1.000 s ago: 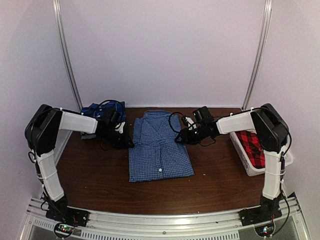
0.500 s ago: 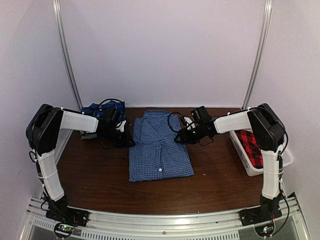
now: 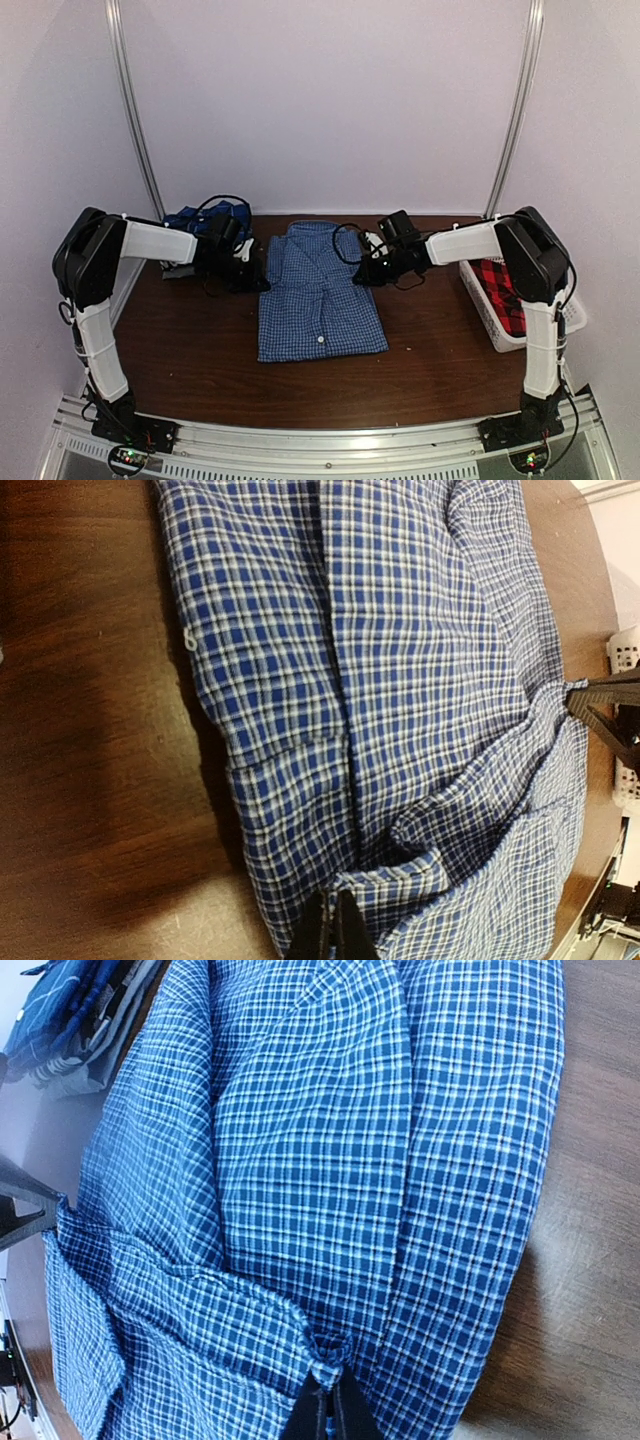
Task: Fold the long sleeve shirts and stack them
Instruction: Adjust the 2/3-rectangle-folded shirt at the center of the board.
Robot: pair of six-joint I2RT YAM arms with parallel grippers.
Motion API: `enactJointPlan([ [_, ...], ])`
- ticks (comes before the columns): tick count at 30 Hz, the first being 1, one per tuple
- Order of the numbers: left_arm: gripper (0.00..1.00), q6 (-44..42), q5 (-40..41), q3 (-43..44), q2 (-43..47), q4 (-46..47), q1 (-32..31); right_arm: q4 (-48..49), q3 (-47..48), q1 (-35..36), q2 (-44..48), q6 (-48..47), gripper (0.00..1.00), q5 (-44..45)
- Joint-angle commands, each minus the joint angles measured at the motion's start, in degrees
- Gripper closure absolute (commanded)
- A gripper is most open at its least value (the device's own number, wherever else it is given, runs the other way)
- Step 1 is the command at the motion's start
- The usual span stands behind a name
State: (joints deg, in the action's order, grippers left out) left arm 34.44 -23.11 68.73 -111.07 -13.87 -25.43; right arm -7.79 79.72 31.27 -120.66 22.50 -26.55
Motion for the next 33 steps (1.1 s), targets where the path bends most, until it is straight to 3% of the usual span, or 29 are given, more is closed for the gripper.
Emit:
enactJointPlan([
  [1, 1.0, -0.8, -0.9, 1.9, -0.2, 1.8, 0.4, -1.4, 0.1, 0.6, 5.1, -0.6, 1.0, 3.2],
  [9, 1.0, -1.6, -0.4, 3.5, 0.1, 1.8, 0.3, -1.5, -5.0, 0.5, 11.0, -0.8, 1.0, 11.3],
  [21, 1.0, -2.2, 0.2, 7.2, -5.5, 2.2, 0.3, -2.0, -2.5, -0.7, 2.7, -1.1, 0.99, 11.1],
  [25, 0.99, -2.4, 1.6, 8.5, -6.4, 1.1, 0.3, -3.8, -1.7, -0.9, 2.5, -1.3, 0.91, 13.7],
  [33, 0.68, -3.3, 8.7, 12.0, -3.5, -3.5, 0.3, -7.8, -0.6, -0.9, 7.7, -2.4, 0.58, 17.1],
])
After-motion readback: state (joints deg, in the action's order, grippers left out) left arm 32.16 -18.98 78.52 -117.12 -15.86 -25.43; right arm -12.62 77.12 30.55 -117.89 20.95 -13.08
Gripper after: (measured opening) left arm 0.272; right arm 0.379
